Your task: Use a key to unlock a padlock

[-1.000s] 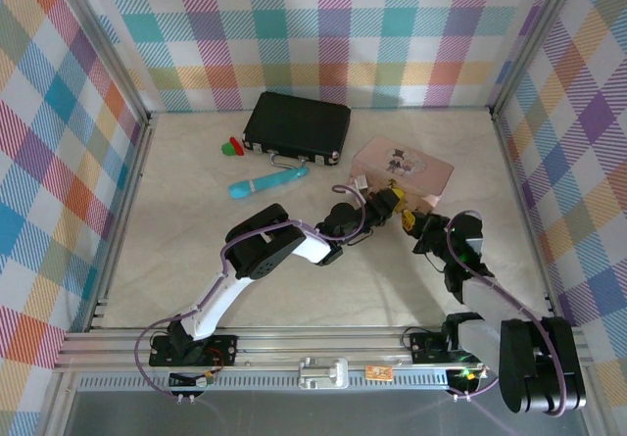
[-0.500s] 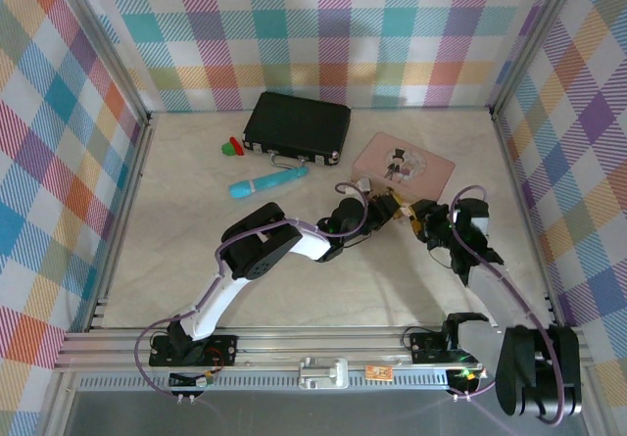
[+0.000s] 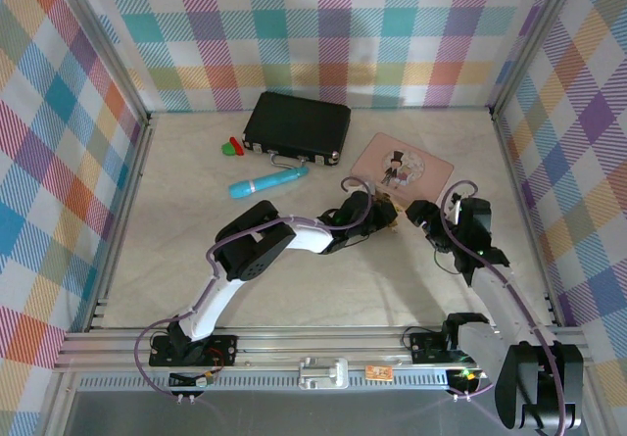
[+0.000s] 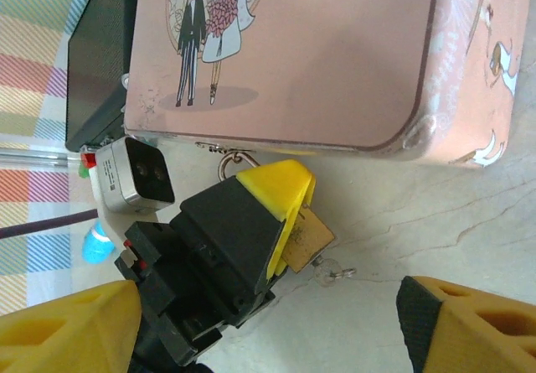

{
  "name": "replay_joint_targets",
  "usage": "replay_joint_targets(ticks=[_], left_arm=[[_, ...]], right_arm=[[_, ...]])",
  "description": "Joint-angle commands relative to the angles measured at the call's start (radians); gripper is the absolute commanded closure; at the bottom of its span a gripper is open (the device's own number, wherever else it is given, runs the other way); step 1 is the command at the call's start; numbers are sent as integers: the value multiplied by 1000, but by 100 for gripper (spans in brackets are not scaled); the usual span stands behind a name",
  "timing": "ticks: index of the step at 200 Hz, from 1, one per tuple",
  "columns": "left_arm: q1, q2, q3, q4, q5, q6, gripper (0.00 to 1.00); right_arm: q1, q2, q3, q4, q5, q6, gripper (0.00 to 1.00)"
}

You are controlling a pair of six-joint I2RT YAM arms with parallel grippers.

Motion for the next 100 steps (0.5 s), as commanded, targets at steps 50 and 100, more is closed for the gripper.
replay_joint_targets(ticks=[50,100], left_arm=[[6,-103,-32,-199,-78,70,69],[23,-161,-110,-137,-56,44,53]], right_arm=[[12,38,161,-179,16,-251,16],[98,34,199,-272,82,-273,19]])
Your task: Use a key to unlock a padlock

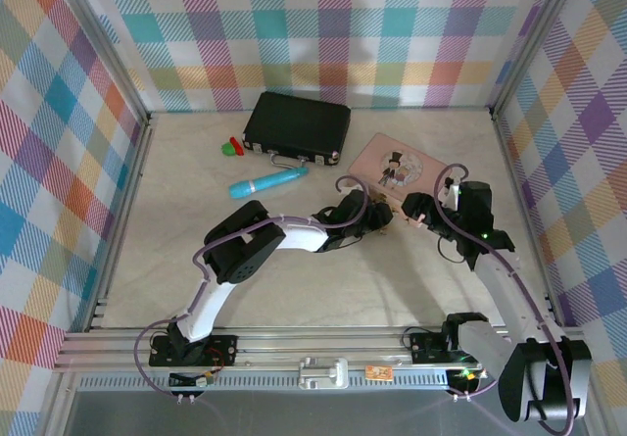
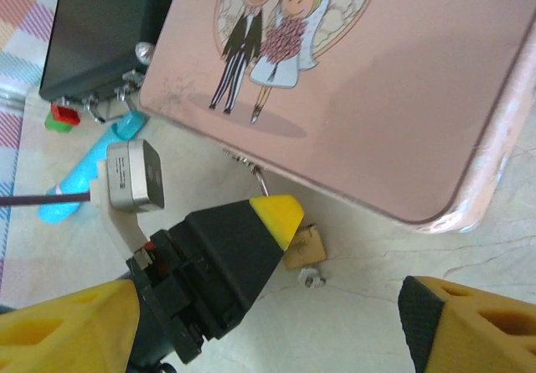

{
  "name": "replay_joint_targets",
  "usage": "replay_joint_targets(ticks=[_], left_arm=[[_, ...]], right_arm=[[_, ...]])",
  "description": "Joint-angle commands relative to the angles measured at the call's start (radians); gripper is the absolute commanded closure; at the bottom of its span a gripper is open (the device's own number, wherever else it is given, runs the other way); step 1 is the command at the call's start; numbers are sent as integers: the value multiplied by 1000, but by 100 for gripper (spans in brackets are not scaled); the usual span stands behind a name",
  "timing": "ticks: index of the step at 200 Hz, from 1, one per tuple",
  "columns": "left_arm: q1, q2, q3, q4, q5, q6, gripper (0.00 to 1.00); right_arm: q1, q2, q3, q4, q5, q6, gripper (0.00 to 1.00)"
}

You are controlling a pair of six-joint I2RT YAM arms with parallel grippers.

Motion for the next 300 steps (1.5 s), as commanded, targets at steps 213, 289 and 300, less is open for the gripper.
replay_joint_targets(ticks=[213,289,300], left_arm=[[168,-551,-491,62,41,153,49],[190,-576,-511,86,9,165,48],[205,-573,-518,103,17,162,48]], right_arm=[[198,669,426,-34,559,-337,12],[362,577,496,-284,646,-181,19],[401,587,491,-303,675,-132,23]])
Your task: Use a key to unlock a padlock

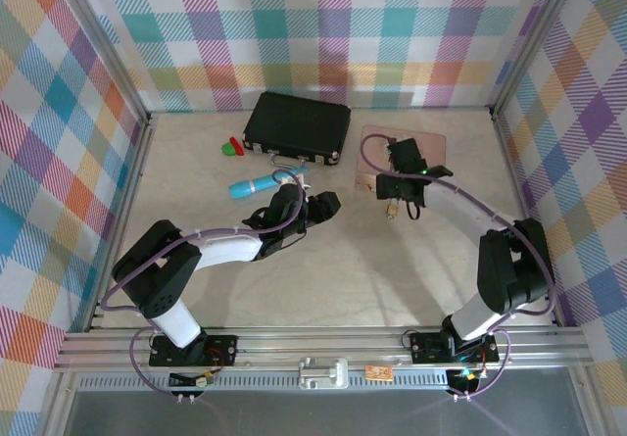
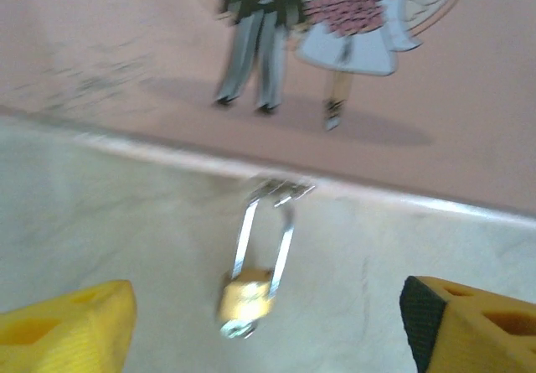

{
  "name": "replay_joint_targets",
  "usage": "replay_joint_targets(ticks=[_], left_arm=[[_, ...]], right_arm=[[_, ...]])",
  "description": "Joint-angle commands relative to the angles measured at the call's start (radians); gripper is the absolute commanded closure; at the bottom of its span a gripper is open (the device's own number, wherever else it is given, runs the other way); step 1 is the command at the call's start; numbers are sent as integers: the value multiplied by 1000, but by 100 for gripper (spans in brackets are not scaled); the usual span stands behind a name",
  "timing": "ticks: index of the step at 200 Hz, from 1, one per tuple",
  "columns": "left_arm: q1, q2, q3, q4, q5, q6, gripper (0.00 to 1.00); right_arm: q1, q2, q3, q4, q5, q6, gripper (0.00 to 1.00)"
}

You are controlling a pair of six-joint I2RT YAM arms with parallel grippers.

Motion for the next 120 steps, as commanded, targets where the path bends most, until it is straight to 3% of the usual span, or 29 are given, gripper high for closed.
replay_joint_targets(ticks=[1,35,120], left_arm=[[31,-24,-22,49,-11,21,48],[81,-39,-75,92,10,-5,48],[125,-133,-170,66,-27,6,48]], right_arm=[[73,-12,1,-111,67,129,24],[155,118,64,-142,127,151,30],[159,417,280,-293,338,153,46]])
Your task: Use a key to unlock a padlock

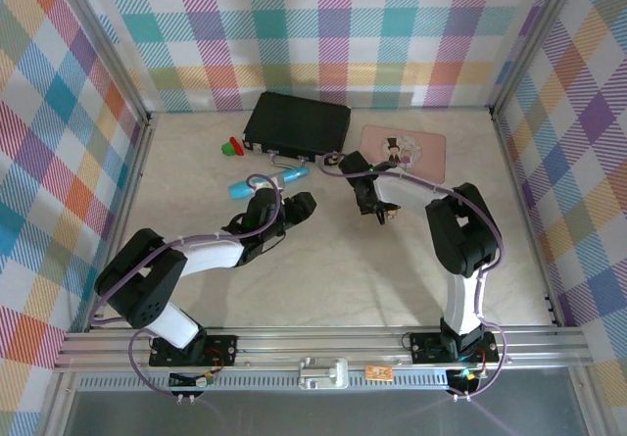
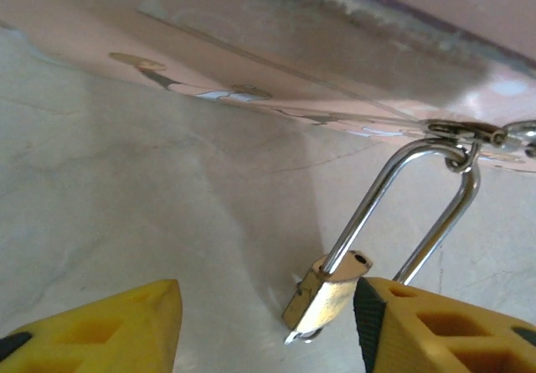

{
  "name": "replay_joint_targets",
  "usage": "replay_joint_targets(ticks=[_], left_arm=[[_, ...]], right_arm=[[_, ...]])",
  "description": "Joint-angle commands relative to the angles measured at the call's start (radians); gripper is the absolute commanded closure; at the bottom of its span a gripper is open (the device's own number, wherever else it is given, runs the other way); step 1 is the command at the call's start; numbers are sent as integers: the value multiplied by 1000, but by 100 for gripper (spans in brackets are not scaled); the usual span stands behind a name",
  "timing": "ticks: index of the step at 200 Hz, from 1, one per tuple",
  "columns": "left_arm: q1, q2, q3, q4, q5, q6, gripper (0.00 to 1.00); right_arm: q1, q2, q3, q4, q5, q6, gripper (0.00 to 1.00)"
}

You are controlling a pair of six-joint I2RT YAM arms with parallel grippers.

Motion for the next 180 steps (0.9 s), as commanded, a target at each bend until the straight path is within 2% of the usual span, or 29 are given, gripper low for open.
replay_joint_targets(ticks=[1,59,113,138,160,176,180], left_arm=[[15,-32,-13,15,-18,10,48],[23,-28,-6,21,-9,11,48],[24,-38,-6,19,-8,7,48],[24,-49,-6,7,-10,9,48],[24,-53,-5,3,-12,11,48],[24,-52,0,2,-12,10,48],[24,-51,1,2,-12,10,48]], right_arm=[[-1,46,54,-83,94,19,46],[-1,97,51,-124,138,41,52],[-4,131,41,-119,129,61,55],[-4,105,6,-99,131,70,65],[-4,44,-29,-59,133,43,77],[-3,-2,-39,-31,120,1,86],[-5,-16,-42,-22,84,-11,87]])
